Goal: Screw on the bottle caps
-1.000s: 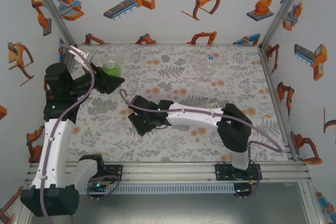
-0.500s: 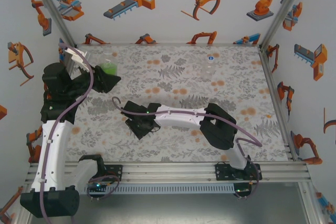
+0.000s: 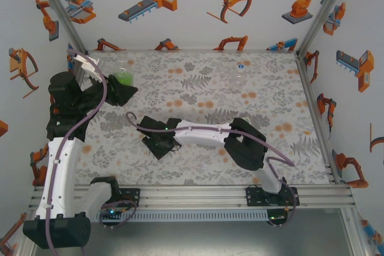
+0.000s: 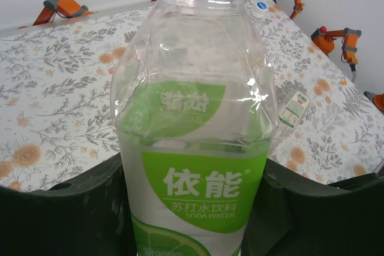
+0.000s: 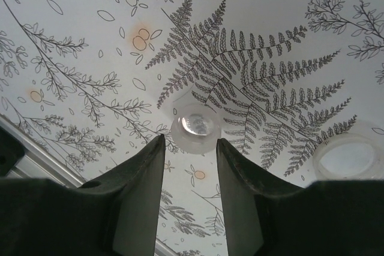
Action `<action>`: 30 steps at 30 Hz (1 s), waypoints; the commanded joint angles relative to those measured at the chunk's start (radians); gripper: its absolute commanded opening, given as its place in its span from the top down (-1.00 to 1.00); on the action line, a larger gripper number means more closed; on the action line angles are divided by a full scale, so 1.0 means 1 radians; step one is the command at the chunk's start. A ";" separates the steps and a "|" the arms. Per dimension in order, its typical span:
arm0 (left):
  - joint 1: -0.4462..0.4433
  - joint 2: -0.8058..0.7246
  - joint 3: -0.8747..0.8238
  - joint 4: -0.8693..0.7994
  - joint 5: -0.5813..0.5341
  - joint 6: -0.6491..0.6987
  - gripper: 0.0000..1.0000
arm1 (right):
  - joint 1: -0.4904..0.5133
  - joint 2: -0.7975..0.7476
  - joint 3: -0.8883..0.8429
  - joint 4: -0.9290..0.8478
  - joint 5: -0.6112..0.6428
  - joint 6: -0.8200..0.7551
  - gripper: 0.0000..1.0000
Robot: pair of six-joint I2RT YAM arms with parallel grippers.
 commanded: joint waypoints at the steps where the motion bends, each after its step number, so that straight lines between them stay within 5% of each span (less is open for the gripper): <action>1: 0.004 -0.001 0.012 0.019 0.011 -0.002 0.81 | 0.003 0.011 0.032 -0.003 -0.001 -0.012 0.19; 30: 0.004 0.030 0.020 0.051 0.014 -0.031 0.79 | 0.028 0.048 0.099 -0.027 0.004 -0.047 0.15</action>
